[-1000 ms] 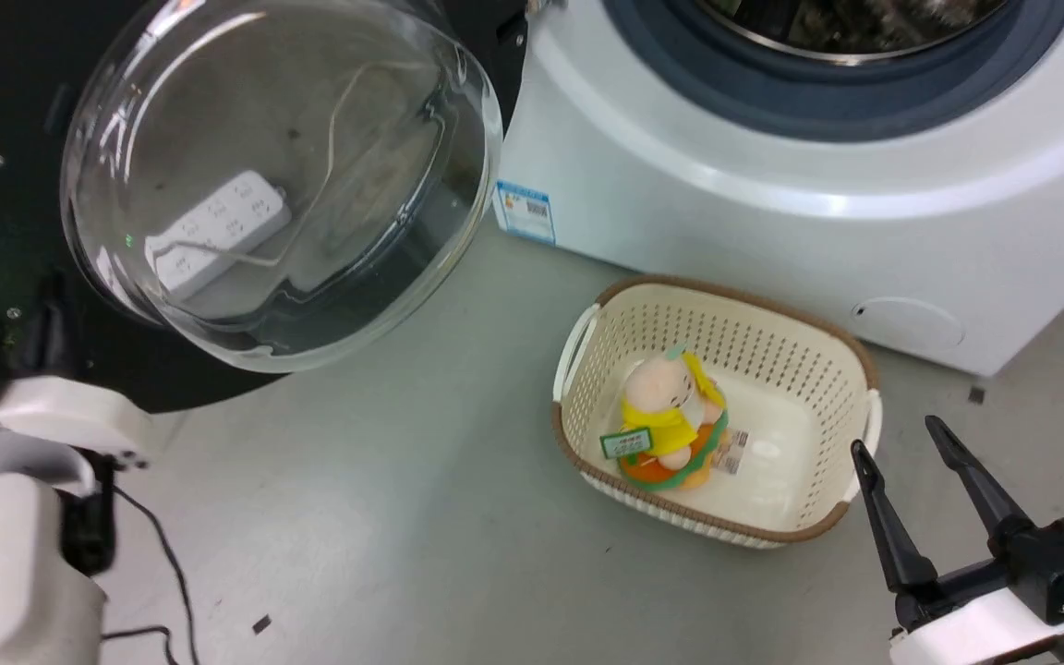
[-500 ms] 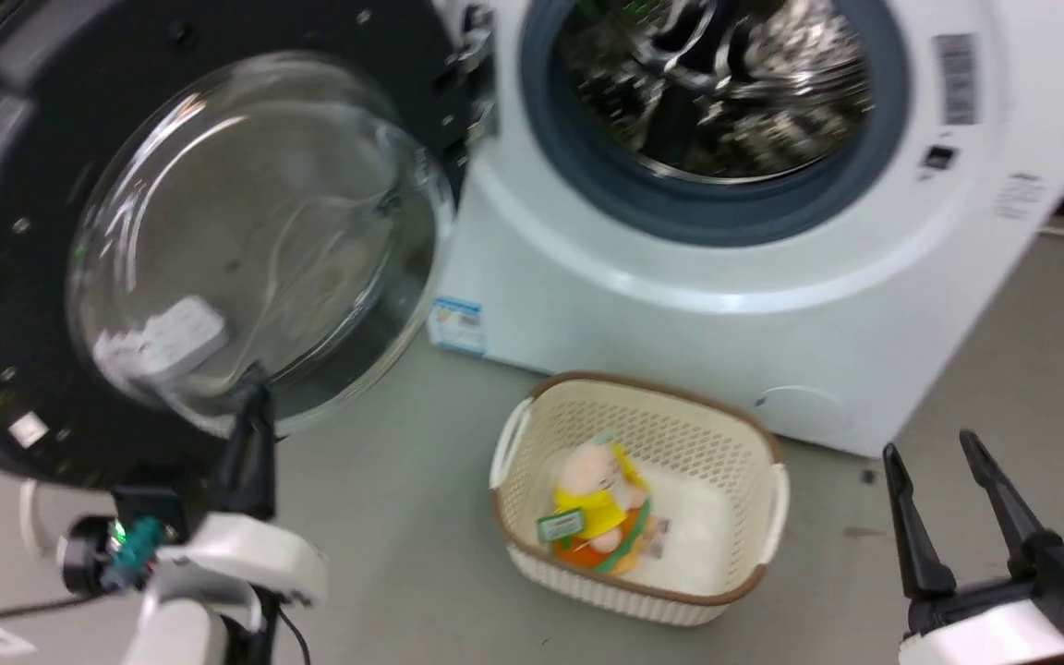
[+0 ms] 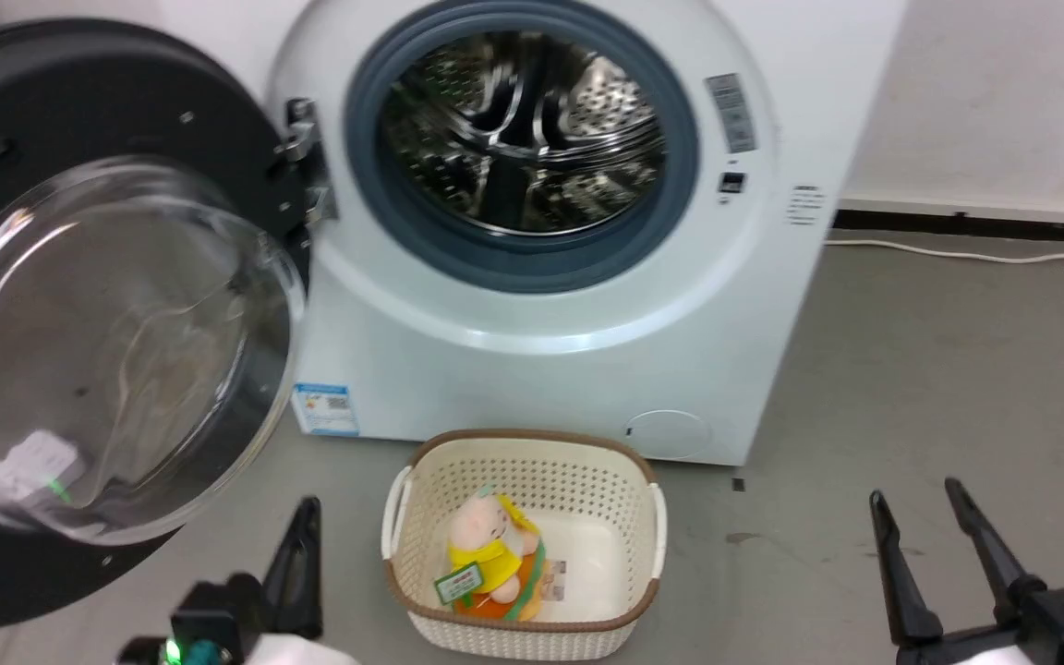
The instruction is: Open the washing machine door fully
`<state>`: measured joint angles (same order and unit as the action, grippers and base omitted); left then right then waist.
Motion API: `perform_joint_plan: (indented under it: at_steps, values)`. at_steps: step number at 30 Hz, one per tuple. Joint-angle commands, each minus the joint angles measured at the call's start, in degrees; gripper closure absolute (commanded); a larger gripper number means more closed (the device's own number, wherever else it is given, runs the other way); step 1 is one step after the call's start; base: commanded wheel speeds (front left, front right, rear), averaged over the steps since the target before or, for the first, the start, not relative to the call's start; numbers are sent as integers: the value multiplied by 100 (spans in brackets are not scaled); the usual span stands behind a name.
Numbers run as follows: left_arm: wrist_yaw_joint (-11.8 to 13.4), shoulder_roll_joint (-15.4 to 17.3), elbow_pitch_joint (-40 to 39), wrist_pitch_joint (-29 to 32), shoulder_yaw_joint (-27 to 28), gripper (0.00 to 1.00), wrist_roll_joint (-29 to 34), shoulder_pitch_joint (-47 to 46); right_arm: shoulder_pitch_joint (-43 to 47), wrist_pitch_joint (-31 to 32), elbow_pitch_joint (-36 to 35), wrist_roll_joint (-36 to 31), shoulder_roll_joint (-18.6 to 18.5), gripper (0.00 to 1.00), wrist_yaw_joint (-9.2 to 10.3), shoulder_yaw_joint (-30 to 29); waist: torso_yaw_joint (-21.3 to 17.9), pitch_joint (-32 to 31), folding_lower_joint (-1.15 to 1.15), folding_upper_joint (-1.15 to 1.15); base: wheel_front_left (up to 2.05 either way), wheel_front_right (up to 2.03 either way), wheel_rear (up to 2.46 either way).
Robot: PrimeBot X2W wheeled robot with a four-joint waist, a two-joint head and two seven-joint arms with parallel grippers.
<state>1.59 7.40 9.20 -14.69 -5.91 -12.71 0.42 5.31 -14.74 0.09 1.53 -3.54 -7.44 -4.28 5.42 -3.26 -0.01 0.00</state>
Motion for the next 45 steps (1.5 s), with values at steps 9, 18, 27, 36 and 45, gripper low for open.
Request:
perform_joint_plan:
  at_steps: [9, 18, 27, 36, 45]
  values:
    - [56, -268, -321, -30, -60, 0, 410, 521, 249, -26, 95, 81, 58, 0, -5, 59, -300, -115, 1, 0, 0, 0, 0]
    - [11, -349, -254, -30, -126, 0, 673, 565, 281, -26, 208, 163, 65, 0, -5, 48, -300, -137, 1, 0, 0, 0, 0]
    - [-38, -394, -174, -30, -98, 0, 745, 546, 318, -26, 293, 167, 66, 0, -5, 47, -252, -174, 1, 0, 0, 0, 0]
    - [-38, -422, -184, -30, -76, 0, 710, 558, 314, -26, 308, 163, 66, 0, -5, 63, -255, -192, 1, 0, 0, 0, 0]
    - [-107, -442, -148, 2, -84, 100, 649, 526, 255, 1, 300, 159, 37, 100, 0, 75, -210, -170, 1, 0, 0, 0, 0]
